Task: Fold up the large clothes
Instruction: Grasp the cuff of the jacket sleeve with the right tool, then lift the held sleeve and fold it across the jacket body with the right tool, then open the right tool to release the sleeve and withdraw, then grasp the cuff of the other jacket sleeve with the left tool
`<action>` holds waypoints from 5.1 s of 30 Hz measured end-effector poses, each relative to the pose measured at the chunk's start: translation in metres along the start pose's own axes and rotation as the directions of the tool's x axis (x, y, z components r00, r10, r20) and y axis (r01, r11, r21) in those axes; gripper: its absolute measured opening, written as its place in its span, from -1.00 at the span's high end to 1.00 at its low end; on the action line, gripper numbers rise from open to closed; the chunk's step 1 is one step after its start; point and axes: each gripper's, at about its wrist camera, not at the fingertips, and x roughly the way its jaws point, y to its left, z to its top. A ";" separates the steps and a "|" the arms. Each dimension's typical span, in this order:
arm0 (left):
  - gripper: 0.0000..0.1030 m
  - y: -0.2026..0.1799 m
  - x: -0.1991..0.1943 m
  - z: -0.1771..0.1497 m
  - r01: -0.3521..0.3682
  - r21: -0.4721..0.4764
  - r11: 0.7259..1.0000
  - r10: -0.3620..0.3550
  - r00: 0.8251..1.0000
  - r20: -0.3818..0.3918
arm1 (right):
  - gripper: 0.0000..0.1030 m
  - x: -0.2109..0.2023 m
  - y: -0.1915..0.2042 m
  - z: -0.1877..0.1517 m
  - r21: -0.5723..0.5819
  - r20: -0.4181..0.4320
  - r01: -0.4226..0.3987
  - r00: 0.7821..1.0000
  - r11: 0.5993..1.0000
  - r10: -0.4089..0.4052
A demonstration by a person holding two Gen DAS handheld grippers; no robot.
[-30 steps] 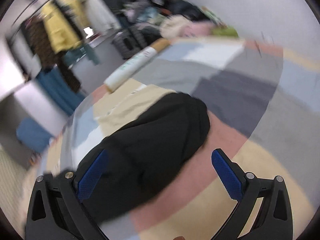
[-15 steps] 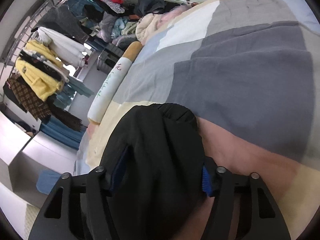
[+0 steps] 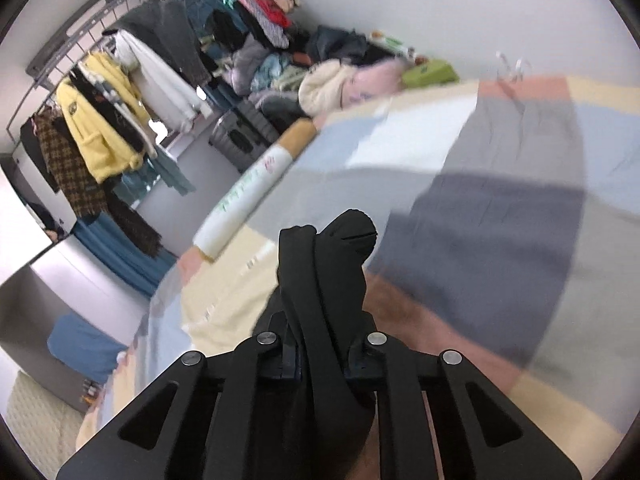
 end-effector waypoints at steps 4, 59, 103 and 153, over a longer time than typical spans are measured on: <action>-0.99 -0.001 -0.010 -0.003 0.009 0.017 1.000 -0.009 1.000 0.012 | 0.86 -0.046 0.018 0.021 -0.027 0.057 -0.009 0.998 1.000 0.010; -1.00 0.130 -0.085 -0.004 0.051 -0.102 0.994 -0.028 0.977 0.212 | 0.83 -0.218 0.516 -0.459 -0.596 -0.546 -0.682 0.732 0.424 0.409; -1.00 0.088 -0.120 0.019 0.042 -0.060 0.997 -0.034 0.992 0.120 | 0.07 -0.231 0.452 -0.496 -0.593 -0.654 -0.708 0.701 0.383 0.285; -1.00 0.016 -0.155 -0.037 0.150 0.018 0.989 -0.150 0.960 0.237 | -0.14 -0.399 0.174 -0.341 -0.641 -0.253 -0.440 0.895 0.629 0.368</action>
